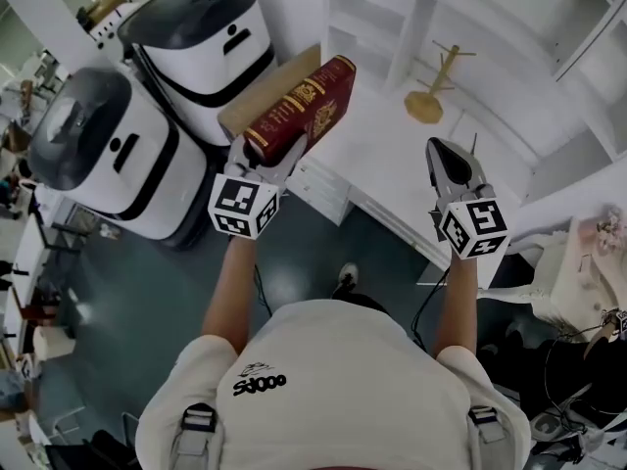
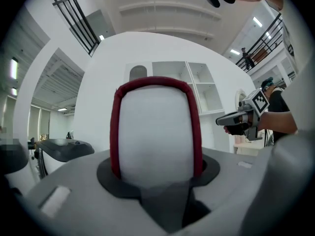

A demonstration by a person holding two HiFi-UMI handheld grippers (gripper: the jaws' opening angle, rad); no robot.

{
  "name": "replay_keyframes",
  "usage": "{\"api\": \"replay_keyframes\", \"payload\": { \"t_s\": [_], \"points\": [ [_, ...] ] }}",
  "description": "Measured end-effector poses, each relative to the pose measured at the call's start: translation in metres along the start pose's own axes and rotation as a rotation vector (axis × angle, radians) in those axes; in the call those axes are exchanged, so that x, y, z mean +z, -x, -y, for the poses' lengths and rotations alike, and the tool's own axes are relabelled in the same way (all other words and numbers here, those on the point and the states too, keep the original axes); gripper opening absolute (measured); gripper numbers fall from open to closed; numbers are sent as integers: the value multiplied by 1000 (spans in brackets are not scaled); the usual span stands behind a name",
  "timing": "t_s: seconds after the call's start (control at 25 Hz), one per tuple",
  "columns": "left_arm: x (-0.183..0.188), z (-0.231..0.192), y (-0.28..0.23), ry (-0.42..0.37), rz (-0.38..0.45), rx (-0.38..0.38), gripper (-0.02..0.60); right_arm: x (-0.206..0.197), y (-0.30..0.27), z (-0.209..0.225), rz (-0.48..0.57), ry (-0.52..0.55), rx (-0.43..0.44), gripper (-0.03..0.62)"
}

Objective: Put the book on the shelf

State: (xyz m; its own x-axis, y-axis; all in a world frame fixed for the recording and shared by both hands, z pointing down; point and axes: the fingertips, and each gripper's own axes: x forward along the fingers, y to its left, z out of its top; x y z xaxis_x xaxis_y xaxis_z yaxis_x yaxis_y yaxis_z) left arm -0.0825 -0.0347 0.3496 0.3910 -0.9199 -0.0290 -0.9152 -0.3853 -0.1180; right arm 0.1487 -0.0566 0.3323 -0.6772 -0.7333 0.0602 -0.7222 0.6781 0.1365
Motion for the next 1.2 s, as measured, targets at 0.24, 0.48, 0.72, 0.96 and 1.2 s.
{"api": "replay_keyframes", "payload": {
  "t_s": [0.24, 0.48, 0.72, 0.96, 1.2],
  "points": [
    [-4, 7, -65, 12, -26, 24, 242, -11, -22, 69, -12, -31, 12, 2],
    [-13, 6, -104, 14, -57, 28, 242, -25, -43, 102, -14, -67, 32, 2],
    [-18, 1, -137, 16, -69, 28, 242, -35, -61, 124, -15, -89, 37, 2],
    [-21, -22, -169, 14, -59, 6, 243, -40, -90, 138, -33, -114, 11, 2],
    [-28, -67, -216, 11, -37, -30, 242, -45, -131, 153, -40, -148, -50, 2]
  ]
}}
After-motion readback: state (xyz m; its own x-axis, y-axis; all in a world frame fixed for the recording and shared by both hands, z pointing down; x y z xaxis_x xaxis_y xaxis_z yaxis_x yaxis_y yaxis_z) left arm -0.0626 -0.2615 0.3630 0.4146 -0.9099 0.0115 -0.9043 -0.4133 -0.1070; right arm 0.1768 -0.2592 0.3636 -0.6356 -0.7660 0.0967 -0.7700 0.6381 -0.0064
